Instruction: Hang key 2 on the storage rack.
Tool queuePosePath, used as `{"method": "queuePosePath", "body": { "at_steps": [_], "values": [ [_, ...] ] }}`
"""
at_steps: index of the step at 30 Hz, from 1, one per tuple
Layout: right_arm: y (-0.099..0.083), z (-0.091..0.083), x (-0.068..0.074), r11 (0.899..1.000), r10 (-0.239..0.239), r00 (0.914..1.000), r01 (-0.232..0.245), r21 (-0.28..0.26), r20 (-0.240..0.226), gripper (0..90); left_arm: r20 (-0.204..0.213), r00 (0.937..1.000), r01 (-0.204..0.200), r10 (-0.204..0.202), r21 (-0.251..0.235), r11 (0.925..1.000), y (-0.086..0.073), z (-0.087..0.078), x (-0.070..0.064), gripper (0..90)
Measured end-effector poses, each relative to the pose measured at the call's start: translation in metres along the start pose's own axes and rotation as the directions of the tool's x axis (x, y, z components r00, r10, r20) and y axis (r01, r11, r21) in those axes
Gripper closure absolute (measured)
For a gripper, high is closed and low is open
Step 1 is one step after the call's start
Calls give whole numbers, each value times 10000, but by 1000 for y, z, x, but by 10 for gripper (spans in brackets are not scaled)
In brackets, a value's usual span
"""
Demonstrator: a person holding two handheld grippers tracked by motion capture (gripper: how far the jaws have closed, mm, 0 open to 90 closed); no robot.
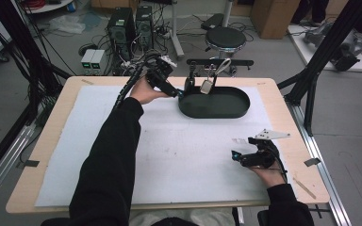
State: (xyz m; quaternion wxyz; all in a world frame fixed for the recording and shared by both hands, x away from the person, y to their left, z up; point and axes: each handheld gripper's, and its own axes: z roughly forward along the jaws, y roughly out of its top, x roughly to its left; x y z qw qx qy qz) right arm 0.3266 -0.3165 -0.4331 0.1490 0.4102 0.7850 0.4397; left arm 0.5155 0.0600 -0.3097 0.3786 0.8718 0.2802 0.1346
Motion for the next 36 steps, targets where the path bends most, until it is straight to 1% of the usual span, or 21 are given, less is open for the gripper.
{"method": "queuePosePath", "body": {
  "at_steps": [2,4,7,11,13,19,22,23,25,28,31,33,36],
  "values": [
    [0,0,0,10000,46,10000,-46,26,2,8,-13,9999,146,-146,-96,9998,-6,-7,3,17],
    [0,-1,0,10000,58,10000,-58,8,2,8,-80,9998,175,-176,-123,9998,-12,-14,5,17],
    [0,-1,-1,10000,11,10000,-11,-28,36,8,-18,9996,296,-296,-263,9992,-20,-22,6,17],
    [0,0,0,10000,95,9999,-96,5,67,8,67,9997,253,-251,-242,9994,-31,-28,6,17],
    [0,0,1,10000,40,10000,-40,8,78,8,69,9997,218,-217,-195,9996,-36,-31,6,17],
    [-1,1,1,9999,0,9999,-1,114,131,8,15,9995,321,-321,-316,9990,-50,-41,7,17],
    [-1,1,1,10000,-6,9999,5,95,130,8,40,9992,401,-400,-373,9985,-59,-46,7,17],
    [-1,0,1,9999,37,9999,-39,124,148,8,50,9988,498,-496,-420,9979,-61,-47,7,17],
    [-1,0,1,9999,33,9999,-35,111,157,8,26,9986,535,-534,-360,9979,-68,-50,7,17],
    [-1,0,0,9999,10,9998,-12,109,177,8,-108,9981,599,-603,-355,9976,-77,-55,8,17],
    [-2,0,0,9999,59,9998,-62,135,213,8,-42,9971,763,-765,-469,9960,-85,-61,9,17],
    [-2,0,0,9999,44,9997,-48,133,233,8,-88,9968,791,-794,-305,9964,-89,-64,10,17],
    [-2,1,-1,9998,37,9996,-42,175,272,8,-121,9961,867,-872,-358,9956,-96,-71,10,17]
  ]
}}
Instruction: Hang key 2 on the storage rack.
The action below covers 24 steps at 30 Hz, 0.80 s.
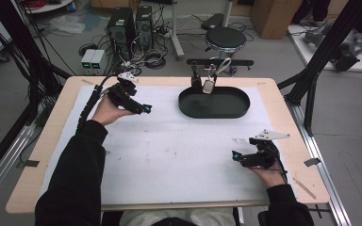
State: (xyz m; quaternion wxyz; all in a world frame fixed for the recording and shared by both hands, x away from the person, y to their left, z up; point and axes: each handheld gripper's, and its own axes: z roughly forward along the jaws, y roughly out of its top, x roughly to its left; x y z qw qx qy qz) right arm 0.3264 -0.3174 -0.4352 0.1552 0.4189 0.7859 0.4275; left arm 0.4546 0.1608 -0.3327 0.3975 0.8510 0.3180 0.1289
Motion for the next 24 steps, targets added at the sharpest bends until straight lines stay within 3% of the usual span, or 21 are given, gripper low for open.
{"method": "queuePosePath", "body": {
  "at_steps": [8,24],
  "values": [
    [0,0,0,10000,5,10000,-6,37,50,8,-158,9999,1,2,193,9998,-19,-19,0,17],
    [0,0,2,10000,11,10000,-11,67,80,8,-198,9991,396,-387,511,9979,-59,-56,-4,17]
  ]
}}
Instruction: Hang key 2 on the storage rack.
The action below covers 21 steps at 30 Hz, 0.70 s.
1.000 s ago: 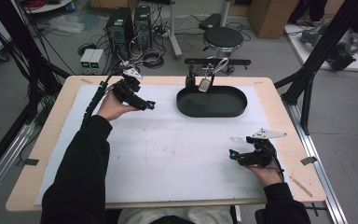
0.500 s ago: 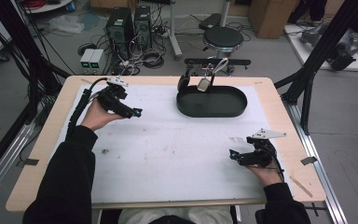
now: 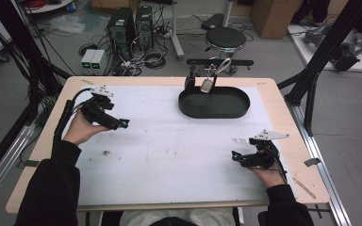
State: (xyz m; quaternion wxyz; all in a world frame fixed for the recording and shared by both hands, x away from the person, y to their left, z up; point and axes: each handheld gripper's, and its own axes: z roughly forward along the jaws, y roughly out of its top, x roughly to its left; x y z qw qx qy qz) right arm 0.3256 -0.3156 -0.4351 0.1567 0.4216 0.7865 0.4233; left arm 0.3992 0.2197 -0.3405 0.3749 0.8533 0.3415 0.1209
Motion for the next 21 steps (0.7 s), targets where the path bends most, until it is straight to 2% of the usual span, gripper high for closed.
{"method": "queuePosePath", "body": {
  "at_steps": [5,12,17,21],
  "values": [
    [0,-2,0,9999,20,10000,-20,-122,30,8,-227,9997,-120,117,-141,9998,-18,-7,-8,17],
    [0,-1,1,9999,-35,10000,35,-137,18,8,-481,9978,422,-460,-785,9960,-45,-22,-8,17],
    [0,-1,1,9999,-38,10000,38,-117,19,8,-628,9962,516,-598,-1254,9908,-63,-32,-10,17],
    [0,-2,1,9999,-25,10000,25,-117,9,8,-882,9933,639,-747,-1192,9908,-80,-36,-12,17]
  ]
}}
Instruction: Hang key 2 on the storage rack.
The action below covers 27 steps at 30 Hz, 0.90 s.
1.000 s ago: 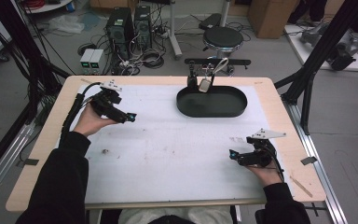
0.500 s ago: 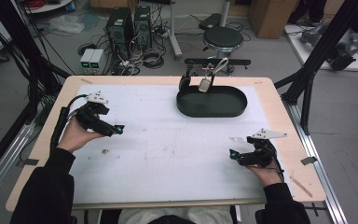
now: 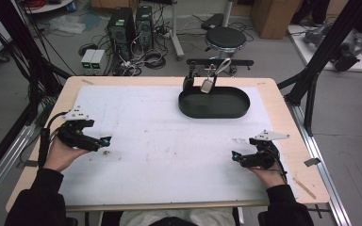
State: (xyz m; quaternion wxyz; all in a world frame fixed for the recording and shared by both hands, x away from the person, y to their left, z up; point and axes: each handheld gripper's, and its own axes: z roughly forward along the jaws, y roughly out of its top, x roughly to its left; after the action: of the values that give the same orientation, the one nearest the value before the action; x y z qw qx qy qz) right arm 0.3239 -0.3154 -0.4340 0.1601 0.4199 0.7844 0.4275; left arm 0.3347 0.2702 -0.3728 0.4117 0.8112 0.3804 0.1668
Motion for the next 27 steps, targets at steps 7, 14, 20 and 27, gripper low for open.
{"method": "queuePosePath", "body": {
  "at_steps": [7,14,20,27],
  "values": [
    [-1,0,1,10000,-44,10000,44,68,-23,8,127,9996,275,-266,-757,9968,-22,-11,0,17],
    [-2,-1,1,9999,-89,10000,89,113,-13,8,26,9996,293,-292,-1412,9895,-36,-22,-2,17],
    [-2,-3,1,10000,-33,10000,33,67,15,8,-124,9982,562,-592,-1685,9841,-52,-21,-4,17],
    [-3,-3,1,10000,-22,10000,22,97,37,8,-85,9971,720,-752,-1998,9772,-59,-22,-2,17]
  ]
}}
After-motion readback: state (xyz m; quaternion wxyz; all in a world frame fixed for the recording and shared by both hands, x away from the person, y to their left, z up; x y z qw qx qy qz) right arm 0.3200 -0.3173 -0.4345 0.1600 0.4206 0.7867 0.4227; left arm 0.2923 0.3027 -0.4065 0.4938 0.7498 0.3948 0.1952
